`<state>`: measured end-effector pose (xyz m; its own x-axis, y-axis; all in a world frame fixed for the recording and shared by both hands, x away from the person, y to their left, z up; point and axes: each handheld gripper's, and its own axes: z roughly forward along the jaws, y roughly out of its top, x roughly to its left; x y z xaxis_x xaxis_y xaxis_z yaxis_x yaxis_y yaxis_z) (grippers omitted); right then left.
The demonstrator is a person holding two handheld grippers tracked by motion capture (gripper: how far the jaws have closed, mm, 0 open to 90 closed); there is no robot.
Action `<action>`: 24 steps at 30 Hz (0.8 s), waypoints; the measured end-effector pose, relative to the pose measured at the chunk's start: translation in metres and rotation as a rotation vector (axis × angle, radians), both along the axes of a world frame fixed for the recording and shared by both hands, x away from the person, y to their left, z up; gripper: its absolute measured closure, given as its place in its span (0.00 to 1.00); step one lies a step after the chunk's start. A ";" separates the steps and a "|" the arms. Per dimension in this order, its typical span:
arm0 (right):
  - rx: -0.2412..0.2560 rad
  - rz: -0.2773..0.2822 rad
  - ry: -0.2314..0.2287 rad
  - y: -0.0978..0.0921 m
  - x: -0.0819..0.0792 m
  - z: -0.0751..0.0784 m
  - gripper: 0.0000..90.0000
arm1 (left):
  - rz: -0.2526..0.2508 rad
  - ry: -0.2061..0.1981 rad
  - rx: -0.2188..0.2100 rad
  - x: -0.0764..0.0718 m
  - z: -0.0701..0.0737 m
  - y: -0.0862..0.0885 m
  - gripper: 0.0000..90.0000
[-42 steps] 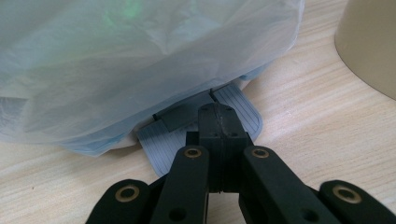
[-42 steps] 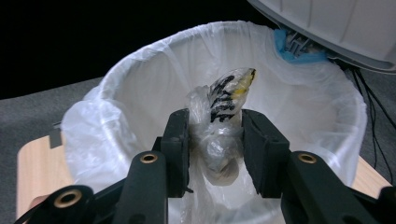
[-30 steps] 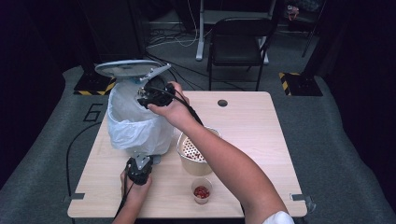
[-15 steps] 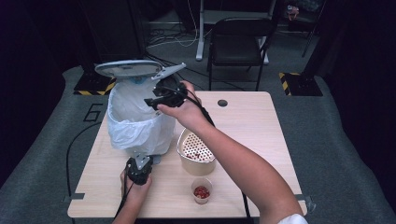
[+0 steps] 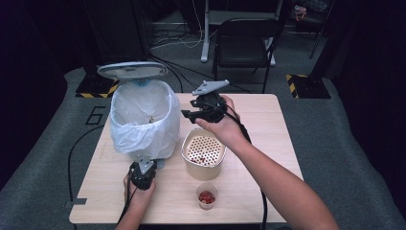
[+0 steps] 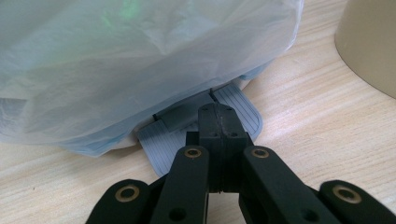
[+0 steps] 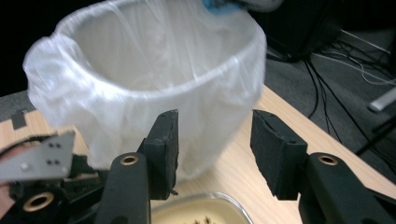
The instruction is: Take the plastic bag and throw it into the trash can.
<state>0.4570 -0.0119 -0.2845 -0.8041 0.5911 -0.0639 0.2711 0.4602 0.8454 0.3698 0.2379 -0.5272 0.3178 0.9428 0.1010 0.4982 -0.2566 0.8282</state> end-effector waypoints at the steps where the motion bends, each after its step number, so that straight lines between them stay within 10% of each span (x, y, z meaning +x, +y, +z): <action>1: -0.004 -0.022 0.010 -0.010 -0.001 -0.007 0.57 | -0.002 0.002 0.003 0.000 0.000 0.000 1.00; 24: -0.074 -0.201 0.068 -0.081 -0.016 -0.092 0.50 | -0.003 0.004 0.004 0.000 0.000 0.000 1.00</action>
<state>0.4406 -0.0933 -0.3769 -0.6748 0.7353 -0.0632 0.4183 0.4517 0.7880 0.3693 0.2378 -0.5269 0.3209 0.9414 0.1039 0.5005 -0.2617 0.8252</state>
